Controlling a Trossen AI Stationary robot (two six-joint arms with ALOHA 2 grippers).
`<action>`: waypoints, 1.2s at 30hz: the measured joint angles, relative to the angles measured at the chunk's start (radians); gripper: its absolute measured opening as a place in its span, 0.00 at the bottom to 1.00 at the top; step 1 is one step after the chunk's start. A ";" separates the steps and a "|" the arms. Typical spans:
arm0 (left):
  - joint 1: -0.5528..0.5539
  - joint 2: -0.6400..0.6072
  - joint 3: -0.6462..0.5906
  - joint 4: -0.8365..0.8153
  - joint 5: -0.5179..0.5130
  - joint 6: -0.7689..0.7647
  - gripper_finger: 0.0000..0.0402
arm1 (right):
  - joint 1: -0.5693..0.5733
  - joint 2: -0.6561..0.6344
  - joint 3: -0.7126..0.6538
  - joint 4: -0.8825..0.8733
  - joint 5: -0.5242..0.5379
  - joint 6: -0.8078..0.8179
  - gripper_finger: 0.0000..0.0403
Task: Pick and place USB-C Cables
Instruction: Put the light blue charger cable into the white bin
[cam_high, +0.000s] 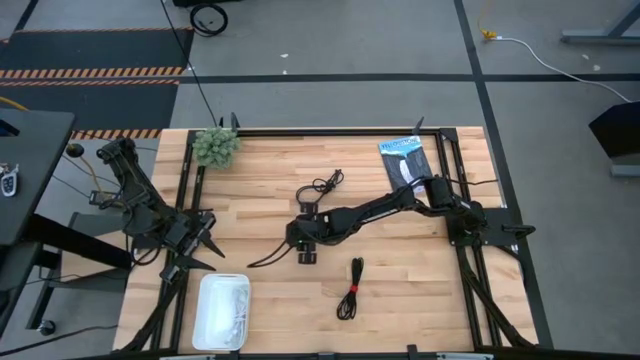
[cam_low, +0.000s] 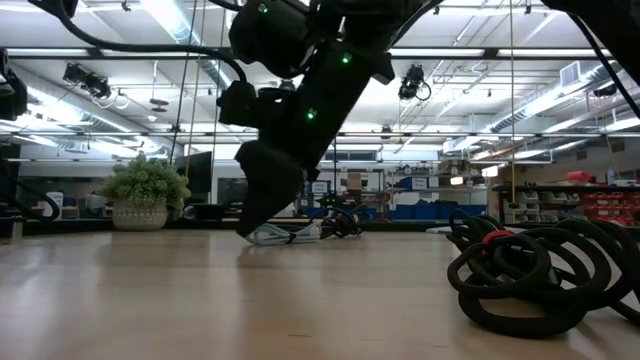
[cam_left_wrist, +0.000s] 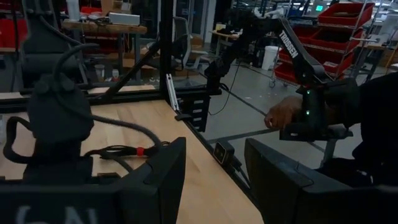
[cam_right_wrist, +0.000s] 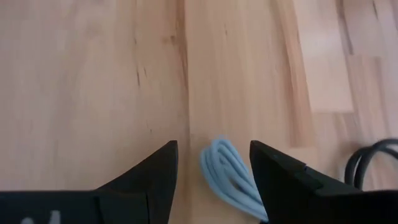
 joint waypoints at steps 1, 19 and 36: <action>0.000 0.000 0.000 0.000 0.000 0.000 0.43 | 0.000 0.000 0.000 -0.012 -0.001 0.002 0.51; 0.000 0.000 0.000 0.001 -0.015 0.003 0.43 | 0.001 0.000 0.001 -0.114 0.008 -0.010 0.33; 0.000 0.000 0.000 0.010 -0.096 0.052 0.43 | 0.089 0.001 0.192 0.123 -0.115 -0.124 0.09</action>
